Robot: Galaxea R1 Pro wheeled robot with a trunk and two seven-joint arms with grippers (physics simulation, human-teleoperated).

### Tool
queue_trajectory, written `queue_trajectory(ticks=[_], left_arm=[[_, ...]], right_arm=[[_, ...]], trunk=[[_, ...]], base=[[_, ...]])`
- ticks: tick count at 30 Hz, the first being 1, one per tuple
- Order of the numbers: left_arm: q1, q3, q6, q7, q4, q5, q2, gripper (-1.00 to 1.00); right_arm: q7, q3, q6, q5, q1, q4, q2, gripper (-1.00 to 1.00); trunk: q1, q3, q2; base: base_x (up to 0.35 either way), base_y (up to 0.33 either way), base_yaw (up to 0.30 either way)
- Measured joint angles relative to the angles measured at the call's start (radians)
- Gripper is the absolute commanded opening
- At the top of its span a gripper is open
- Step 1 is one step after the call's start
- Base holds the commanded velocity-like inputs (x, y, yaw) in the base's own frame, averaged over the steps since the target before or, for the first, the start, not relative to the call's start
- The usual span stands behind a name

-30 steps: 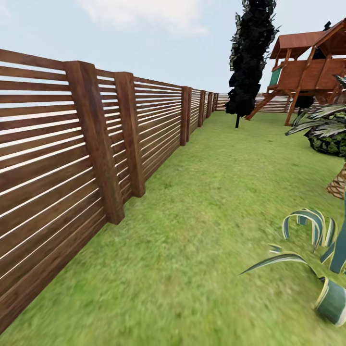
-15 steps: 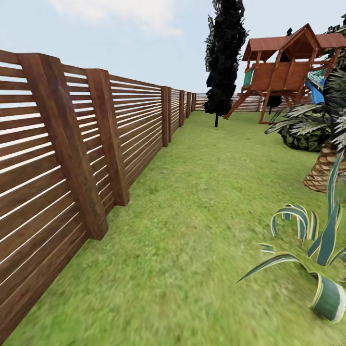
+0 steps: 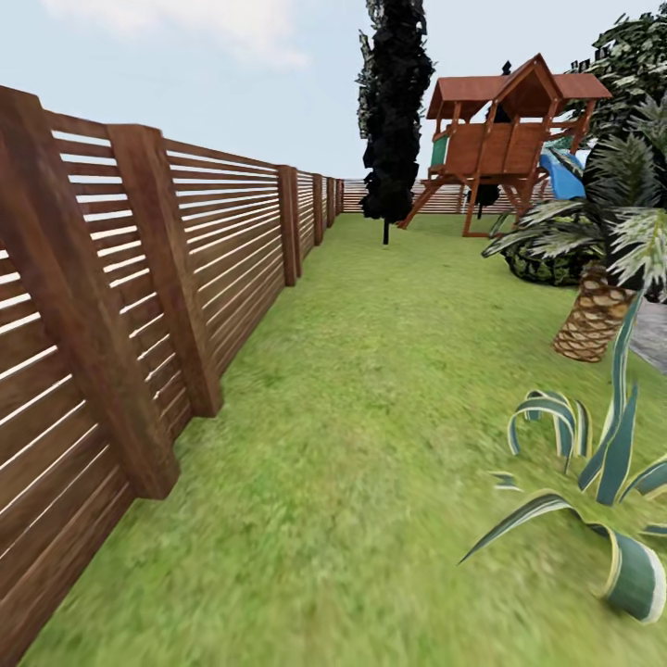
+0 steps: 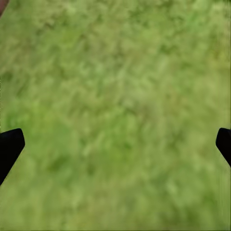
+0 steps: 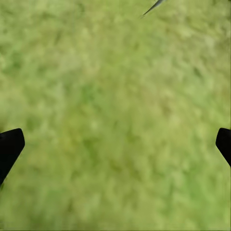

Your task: In the garden, pick up the pesticide atomizer on the floor and spray pesticide onto both trees until each tree trunk is fully covered.

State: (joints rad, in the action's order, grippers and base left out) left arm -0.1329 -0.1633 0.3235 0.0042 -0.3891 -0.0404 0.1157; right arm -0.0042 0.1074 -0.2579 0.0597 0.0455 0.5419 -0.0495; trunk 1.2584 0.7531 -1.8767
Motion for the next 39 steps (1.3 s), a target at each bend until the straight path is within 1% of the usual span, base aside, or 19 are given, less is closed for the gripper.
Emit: queue_trajectory(ticks=[5, 12, 26, 32, 39], left_arm=[[0.000, 0.000, 0.000, 0.000, 0.000, 0.000, 0.000, 1.00], [0.000, 0.000, -0.001, -0.001, 0.000, 0.000, 0.001, 1.00], [0.000, 0.000, -0.002, -0.002, 0.003, 0.000, -0.002, 1.00], [0.000, 0.000, -0.002, -0.003, 0.002, 0.000, 0.003, 1.00], [0.000, 0.000, -0.002, -0.005, 0.002, 0.000, 0.002, 1.00]], right_arm=[[0.000, 0.000, -0.002, 0.000, 0.000, 0.000, 0.000, 1.00], [0.001, -0.001, -0.032, 0.001, 0.000, -0.003, -0.003, 1.00], [0.001, -0.002, -0.035, 0.001, 0.000, -0.003, -0.003, 1.00], [0.001, -0.002, -0.035, 0.001, 0.000, -0.003, -0.003, 1.00], [0.001, -0.002, -0.035, 0.001, 0.000, -0.003, -0.003, 1.00]], trunk=[[0.000, 0.000, 0.000], [0.000, 0.000, 0.000], [0.000, 0.000, 0.000], [0.000, 0.000, 0.000], [0.000, 0.000, 0.000]], base=[[0.294, 0.195, -0.012], [0.296, 0.188, -0.001], [0.311, 0.146, 0.000], [0.315, 0.138, 0.000], [0.316, 0.138, 0.000]])
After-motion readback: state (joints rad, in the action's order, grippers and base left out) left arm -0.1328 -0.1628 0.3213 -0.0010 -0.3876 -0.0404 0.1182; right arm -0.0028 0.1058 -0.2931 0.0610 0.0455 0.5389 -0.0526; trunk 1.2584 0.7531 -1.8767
